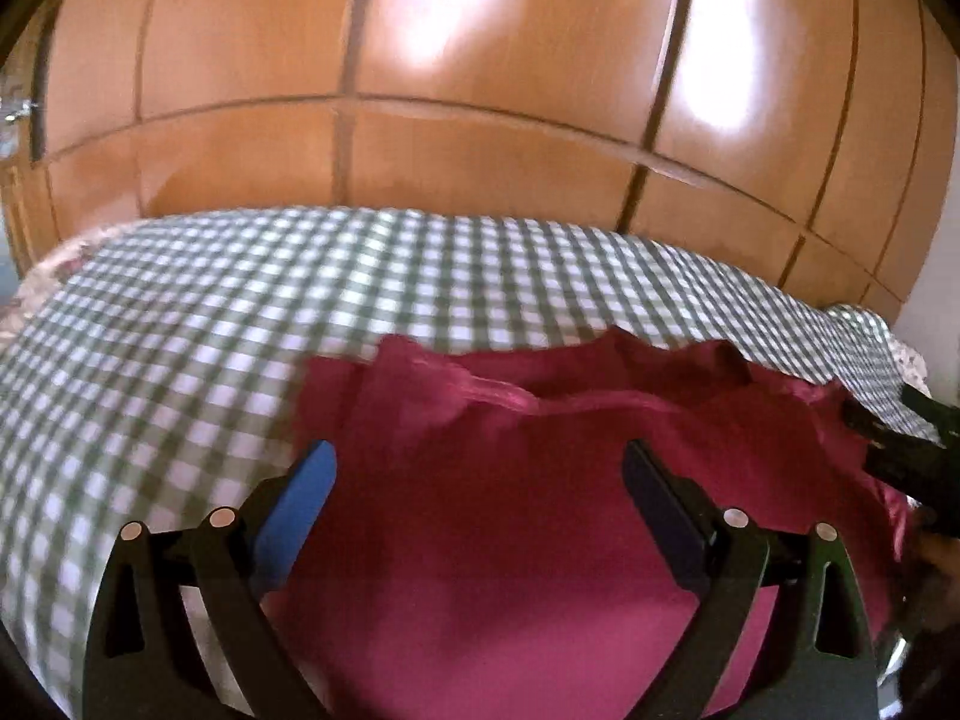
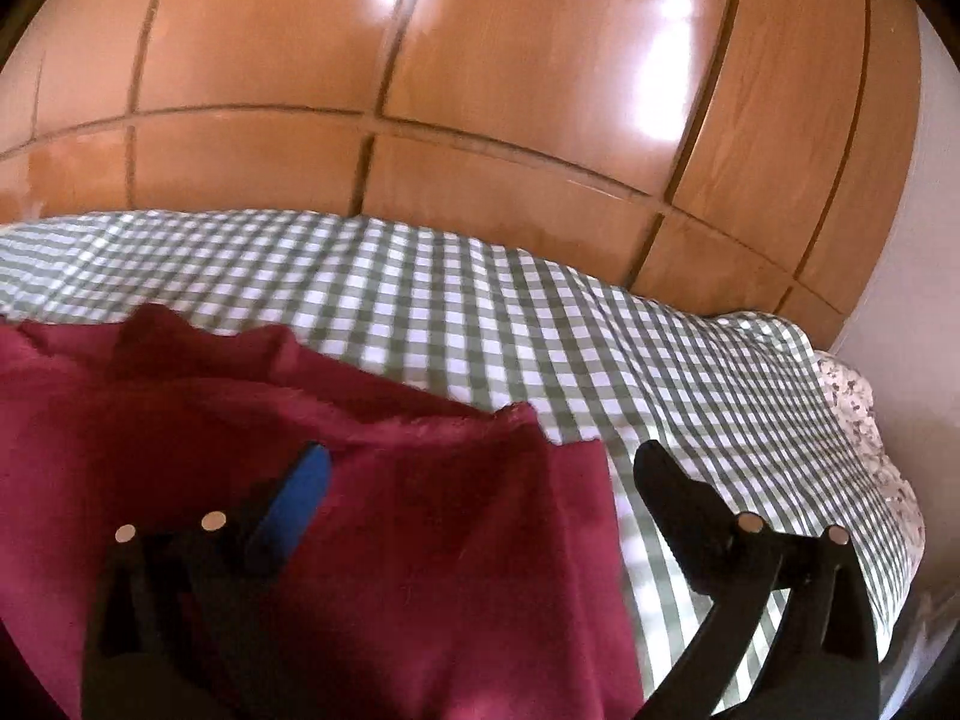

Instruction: Fold small clothes

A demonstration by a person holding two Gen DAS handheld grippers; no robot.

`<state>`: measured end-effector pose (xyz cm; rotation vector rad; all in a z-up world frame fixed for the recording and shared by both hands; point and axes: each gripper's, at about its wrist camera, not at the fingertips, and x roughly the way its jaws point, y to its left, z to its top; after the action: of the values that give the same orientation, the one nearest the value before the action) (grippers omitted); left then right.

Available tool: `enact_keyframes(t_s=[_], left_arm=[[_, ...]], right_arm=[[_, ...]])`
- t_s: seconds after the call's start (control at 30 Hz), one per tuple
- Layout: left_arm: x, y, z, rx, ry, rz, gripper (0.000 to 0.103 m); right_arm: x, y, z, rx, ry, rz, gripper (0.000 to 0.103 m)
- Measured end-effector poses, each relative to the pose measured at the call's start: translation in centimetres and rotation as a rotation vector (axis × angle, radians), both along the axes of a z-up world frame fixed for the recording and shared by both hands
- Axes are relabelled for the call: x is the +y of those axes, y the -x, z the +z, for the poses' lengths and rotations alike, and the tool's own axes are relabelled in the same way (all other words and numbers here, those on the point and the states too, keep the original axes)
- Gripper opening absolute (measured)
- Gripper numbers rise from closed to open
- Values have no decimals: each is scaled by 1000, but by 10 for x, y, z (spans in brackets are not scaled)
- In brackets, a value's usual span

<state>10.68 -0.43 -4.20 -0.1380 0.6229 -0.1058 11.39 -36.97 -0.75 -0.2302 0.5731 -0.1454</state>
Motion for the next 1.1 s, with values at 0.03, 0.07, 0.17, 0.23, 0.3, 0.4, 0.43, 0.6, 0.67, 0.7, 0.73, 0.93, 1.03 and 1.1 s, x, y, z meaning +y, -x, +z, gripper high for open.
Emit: enact_keyframes(t_s=[0.03, 0.07, 0.17, 0.23, 0.3, 0.4, 0.43, 0.6, 0.67, 0.7, 0.73, 0.93, 1.03, 1.1], left_arm=[[5, 1, 0, -5, 0, 19, 95], [10, 3, -1, -6, 5, 40, 96], [32, 7, -9, 28, 74, 96, 99], [42, 8, -19, 72, 117, 119, 99], [47, 10, -30, 113, 139, 131, 99], [48, 14, -44, 163, 182, 133, 99], [49, 16, -46, 162, 196, 134, 99], [48, 16, -47, 170, 205, 131, 99], [47, 14, -47, 174, 207, 134, 99], [47, 14, -47, 178, 206, 136, 99], [47, 14, -47, 182, 206, 137, 99], [52, 15, -46, 199, 229, 138, 99], [49, 12, -45, 216, 203, 145, 99], [47, 10, -45, 224, 190, 150, 99]], right_arm=[[3, 9, 3, 4, -13, 15, 101], [6, 18, 5, 9, -24, 33, 101], [18, 46, 4, 30, -18, 91, 101], [31, 58, -6, 58, 88, 94, 101], [43, 68, -18, 38, 195, 90, 101], [55, 73, -40, 22, 284, 142, 101], [55, 71, -47, 28, 281, 143, 101], [14, 62, -54, 46, -55, 163, 101], [-6, 52, -55, 94, -210, 179, 101], [-10, 50, -55, 100, -245, 183, 101], [-11, 50, -55, 102, -257, 186, 101], [-4, 49, -52, 97, -214, 178, 101], [-4, 51, -51, 97, -204, 172, 101], [-3, 53, -51, 91, -198, 164, 101]])
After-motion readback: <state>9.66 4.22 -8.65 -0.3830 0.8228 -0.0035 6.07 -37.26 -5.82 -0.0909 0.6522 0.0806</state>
